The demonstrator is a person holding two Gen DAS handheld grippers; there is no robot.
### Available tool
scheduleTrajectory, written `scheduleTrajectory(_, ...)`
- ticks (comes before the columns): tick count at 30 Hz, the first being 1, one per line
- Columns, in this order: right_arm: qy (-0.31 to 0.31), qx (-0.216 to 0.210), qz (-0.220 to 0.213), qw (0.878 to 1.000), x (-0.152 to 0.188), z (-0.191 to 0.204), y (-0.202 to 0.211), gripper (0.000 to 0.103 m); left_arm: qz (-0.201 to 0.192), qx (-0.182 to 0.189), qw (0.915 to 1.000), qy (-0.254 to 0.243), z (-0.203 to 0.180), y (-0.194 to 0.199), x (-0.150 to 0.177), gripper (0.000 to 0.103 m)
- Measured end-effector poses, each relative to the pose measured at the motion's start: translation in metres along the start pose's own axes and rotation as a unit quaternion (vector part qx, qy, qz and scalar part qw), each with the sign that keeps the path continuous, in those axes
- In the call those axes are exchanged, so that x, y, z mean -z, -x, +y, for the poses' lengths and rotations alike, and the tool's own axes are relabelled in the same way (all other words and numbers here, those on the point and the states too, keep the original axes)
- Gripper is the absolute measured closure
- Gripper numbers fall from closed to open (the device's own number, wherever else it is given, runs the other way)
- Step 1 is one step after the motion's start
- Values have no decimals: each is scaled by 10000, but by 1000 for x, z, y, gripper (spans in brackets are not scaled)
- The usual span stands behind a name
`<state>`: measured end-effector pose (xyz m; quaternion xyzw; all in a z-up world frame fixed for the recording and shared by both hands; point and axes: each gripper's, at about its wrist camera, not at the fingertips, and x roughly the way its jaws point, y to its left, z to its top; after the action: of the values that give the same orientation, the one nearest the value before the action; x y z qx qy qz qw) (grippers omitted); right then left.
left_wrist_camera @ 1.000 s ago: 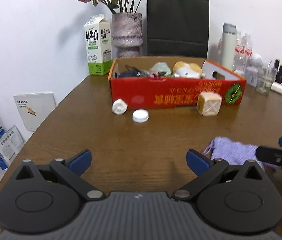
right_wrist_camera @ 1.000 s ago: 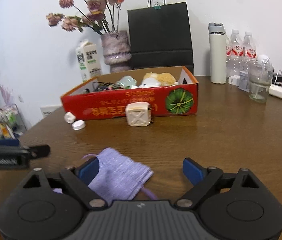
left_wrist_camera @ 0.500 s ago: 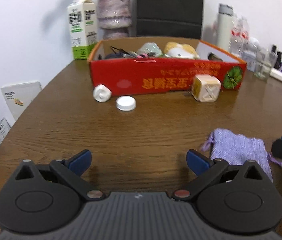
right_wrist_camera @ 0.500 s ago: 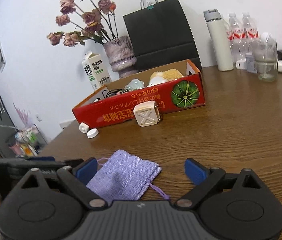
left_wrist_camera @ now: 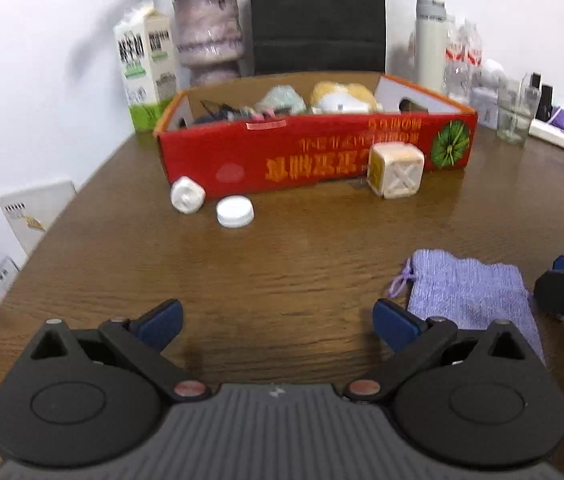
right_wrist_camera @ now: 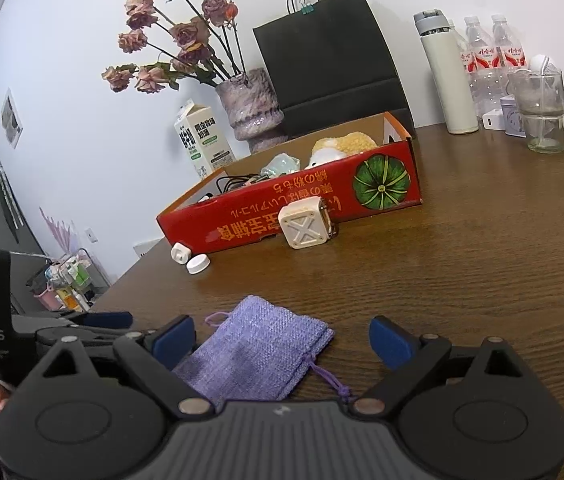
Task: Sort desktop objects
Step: 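Withdraw both open tools back over the table near the purple pouch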
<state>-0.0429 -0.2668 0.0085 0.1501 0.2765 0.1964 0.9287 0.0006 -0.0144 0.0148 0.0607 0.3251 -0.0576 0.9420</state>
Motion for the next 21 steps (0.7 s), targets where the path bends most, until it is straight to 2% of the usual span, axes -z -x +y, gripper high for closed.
scheduleTrajectory(3,22,-22,26,10000,1,1,0,9,-257,-21,9997,-29,-2,8,1,0)
scheduleTrajectory(7,35,90,-138,9999,1,3,3,9,-323,-22,9993,-192,-3,6,-3,0)
scheduleTrajectory(9,53,88,-182,9998,-1,2,4,9,-395,-134,9987,-300,-2,0,-13,1)
scheduleTrajectory(11,54,202,-61,9998,-6,2,-1,10,-201,-140,9994,-233,5,-15,-30,13)
scheduleTrajectory(13,158,394,-15,9991,-13,3,-7,13,27,-7,9999,-119,15,-32,-46,32)
scheduleTrajectory(16,380,599,18,9975,-30,9,-22,16,55,48,9999,96,31,-57,-61,34)
scheduleTrajectory(18,451,634,-6,9970,-43,12,-34,16,-1,94,9999,67,34,-66,-62,34)
scheduleTrajectory(21,849,742,41,9936,-63,22,-64,23,-1,144,9997,175,38,-75,-59,35)
